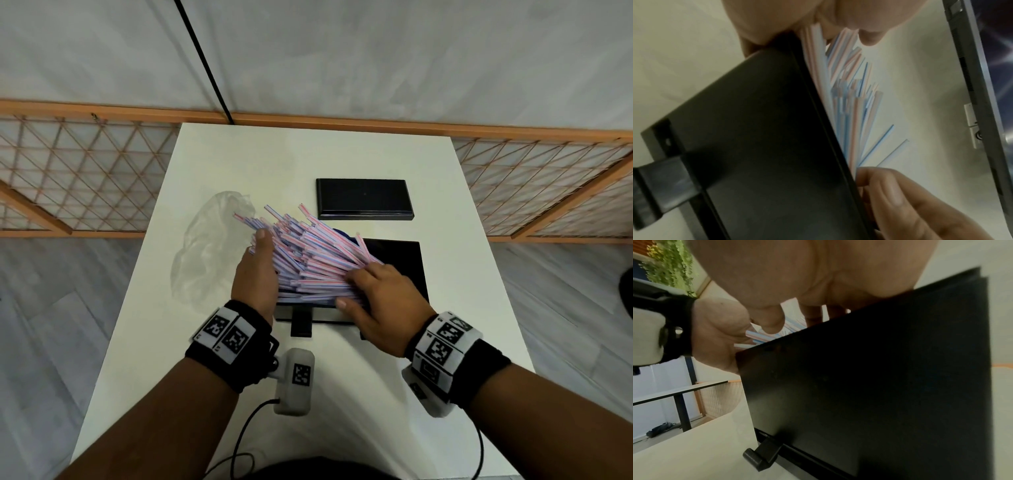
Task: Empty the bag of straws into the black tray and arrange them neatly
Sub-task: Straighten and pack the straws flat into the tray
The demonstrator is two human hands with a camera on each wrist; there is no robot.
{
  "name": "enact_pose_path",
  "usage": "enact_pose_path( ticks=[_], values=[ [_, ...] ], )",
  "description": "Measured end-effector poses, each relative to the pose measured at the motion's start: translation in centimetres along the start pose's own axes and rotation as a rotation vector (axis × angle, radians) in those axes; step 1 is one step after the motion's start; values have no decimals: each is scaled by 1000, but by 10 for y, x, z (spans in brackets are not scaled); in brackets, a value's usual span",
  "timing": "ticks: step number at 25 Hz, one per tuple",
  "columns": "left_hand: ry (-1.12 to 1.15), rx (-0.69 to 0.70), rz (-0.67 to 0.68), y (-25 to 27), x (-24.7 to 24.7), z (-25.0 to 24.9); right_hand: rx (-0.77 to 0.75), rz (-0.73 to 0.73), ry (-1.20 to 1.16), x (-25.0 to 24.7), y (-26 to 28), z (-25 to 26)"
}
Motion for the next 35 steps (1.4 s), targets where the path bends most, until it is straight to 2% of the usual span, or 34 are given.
enact_pose_path(
  ticks=[3,6,9,11,15,21,23,26,30,33,35],
  values=[
    [-43,4,-60,10,-5,-18,41,41,75,-1,-7,1],
    [-318,130,-160,22,-12,-34,54,66,101,-1,-12,2],
    [-513,203,-127,32,-11,-40,7,72,17,3,-14,3],
    [-626,229,-125,28,-10,-40,-3,72,47,6,-12,4],
    [-680,305,-146,26,-10,-48,57,100,119,8,-10,7],
    [-761,329,-113,29,-8,-56,71,92,97,11,-13,12],
    [-742,325,-108,29,-6,-54,71,77,84,11,-15,15],
    [-508,287,-158,25,-7,-50,67,-18,16,6,-19,15],
    [-617,199,-87,21,-3,-41,60,-32,24,0,-22,11],
    [-396,151,-88,22,-7,-30,45,-142,3,-7,-16,3],
    [-277,158,-80,25,-4,-29,-33,-147,-27,-4,-12,-1]
  ],
)
Point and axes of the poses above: each hand's wrist, its own y-axis away from the middle knuckle, its own x-axis out of the palm, z = x × y, the point moved 3 cm from there along -y, towards the middle knuckle
